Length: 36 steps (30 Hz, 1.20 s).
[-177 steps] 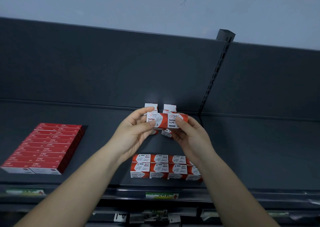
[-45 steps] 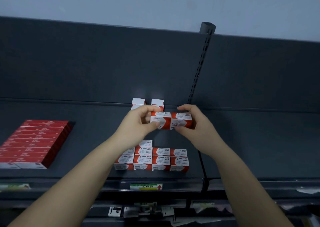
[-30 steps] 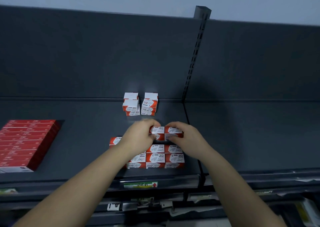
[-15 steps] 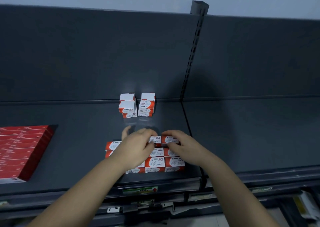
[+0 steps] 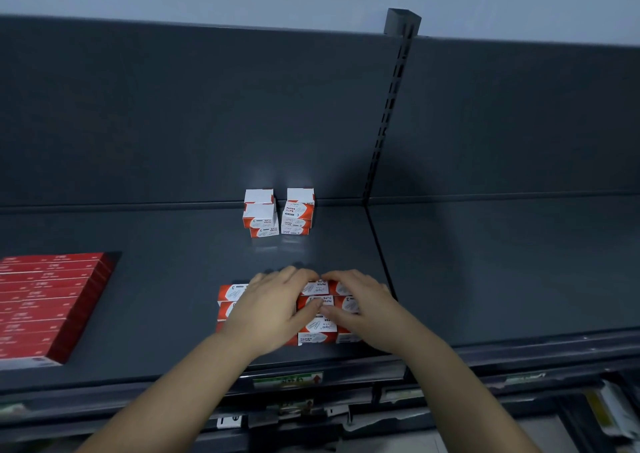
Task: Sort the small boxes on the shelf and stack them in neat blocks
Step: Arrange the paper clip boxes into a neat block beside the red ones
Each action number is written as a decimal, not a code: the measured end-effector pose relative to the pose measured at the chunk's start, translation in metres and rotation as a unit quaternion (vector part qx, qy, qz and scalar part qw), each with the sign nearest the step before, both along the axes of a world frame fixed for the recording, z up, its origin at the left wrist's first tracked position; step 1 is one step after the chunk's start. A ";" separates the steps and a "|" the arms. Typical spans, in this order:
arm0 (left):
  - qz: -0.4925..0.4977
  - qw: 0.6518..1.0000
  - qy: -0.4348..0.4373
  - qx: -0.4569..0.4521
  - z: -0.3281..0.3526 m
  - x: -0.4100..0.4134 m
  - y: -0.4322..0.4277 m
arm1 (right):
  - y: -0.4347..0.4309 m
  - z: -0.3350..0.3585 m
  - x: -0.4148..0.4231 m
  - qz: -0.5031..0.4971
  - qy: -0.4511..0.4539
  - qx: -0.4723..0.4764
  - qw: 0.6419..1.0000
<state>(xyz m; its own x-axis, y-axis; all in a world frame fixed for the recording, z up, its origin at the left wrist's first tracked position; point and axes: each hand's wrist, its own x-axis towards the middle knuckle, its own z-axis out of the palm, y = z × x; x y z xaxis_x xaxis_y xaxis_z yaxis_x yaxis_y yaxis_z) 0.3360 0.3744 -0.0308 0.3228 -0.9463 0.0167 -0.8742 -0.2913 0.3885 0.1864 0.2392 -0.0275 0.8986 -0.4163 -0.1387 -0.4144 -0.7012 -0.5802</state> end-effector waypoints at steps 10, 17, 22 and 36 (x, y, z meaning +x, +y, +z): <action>-0.008 1.000 -0.020 -0.010 0.005 0.019 0.002 | -0.007 0.020 0.007 0.015 0.053 -0.038 0.998; 0.064 0.982 -0.177 -0.009 0.018 0.073 0.003 | -0.013 0.031 0.047 0.005 0.099 -0.159 0.982; 0.057 0.981 -0.184 0.034 0.020 0.105 -0.005 | -0.017 0.031 0.082 -0.006 0.113 -0.162 0.980; 0.024 0.965 -0.260 -0.024 -0.007 0.149 -0.031 | -0.033 0.002 0.133 -0.045 0.089 -0.298 0.949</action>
<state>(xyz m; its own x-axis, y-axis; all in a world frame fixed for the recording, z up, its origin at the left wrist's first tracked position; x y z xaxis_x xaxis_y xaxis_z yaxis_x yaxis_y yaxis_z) 0.4847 0.3429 -0.0373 0.3032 -0.9245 0.2309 -0.9403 -0.3296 -0.0850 0.3192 0.2067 -0.0250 0.8402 -0.5423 -0.0006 -0.5423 -0.8402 -0.0056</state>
